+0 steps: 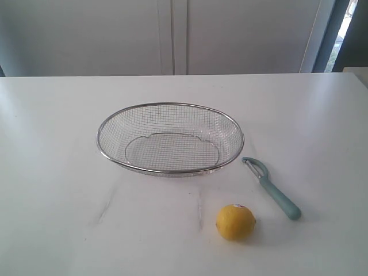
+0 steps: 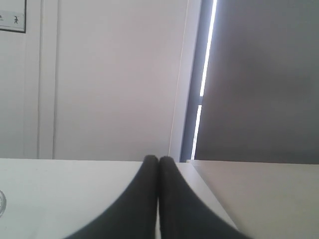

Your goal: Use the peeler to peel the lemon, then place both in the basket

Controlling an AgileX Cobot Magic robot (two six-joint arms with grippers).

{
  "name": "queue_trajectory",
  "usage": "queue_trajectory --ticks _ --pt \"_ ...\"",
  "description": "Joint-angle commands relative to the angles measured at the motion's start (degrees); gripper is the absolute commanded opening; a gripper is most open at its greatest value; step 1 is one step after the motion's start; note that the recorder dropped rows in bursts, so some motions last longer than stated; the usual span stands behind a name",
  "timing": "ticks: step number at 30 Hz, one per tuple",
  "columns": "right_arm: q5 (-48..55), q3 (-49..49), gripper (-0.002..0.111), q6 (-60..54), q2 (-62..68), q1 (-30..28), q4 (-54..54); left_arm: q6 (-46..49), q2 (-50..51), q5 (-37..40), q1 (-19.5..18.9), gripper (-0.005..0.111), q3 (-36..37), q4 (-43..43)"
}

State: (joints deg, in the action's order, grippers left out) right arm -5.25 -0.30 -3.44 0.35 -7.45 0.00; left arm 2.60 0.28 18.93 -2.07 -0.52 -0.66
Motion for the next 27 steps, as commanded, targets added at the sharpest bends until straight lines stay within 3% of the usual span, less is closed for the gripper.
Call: queue_trajectory --ticks 1,14,27 --pt "3.05 0.23 0.0 0.23 -0.35 0.14 0.0 0.19 -0.28 0.17 -0.24 0.0 0.52 0.66" --pt "21.97 -9.67 0.0 1.29 -0.35 0.14 0.0 0.19 -0.28 0.17 -0.24 0.0 0.52 0.66" --pt "27.93 -15.85 0.0 4.19 8.11 0.14 0.0 0.19 -0.28 0.17 -0.24 0.0 0.52 0.66"
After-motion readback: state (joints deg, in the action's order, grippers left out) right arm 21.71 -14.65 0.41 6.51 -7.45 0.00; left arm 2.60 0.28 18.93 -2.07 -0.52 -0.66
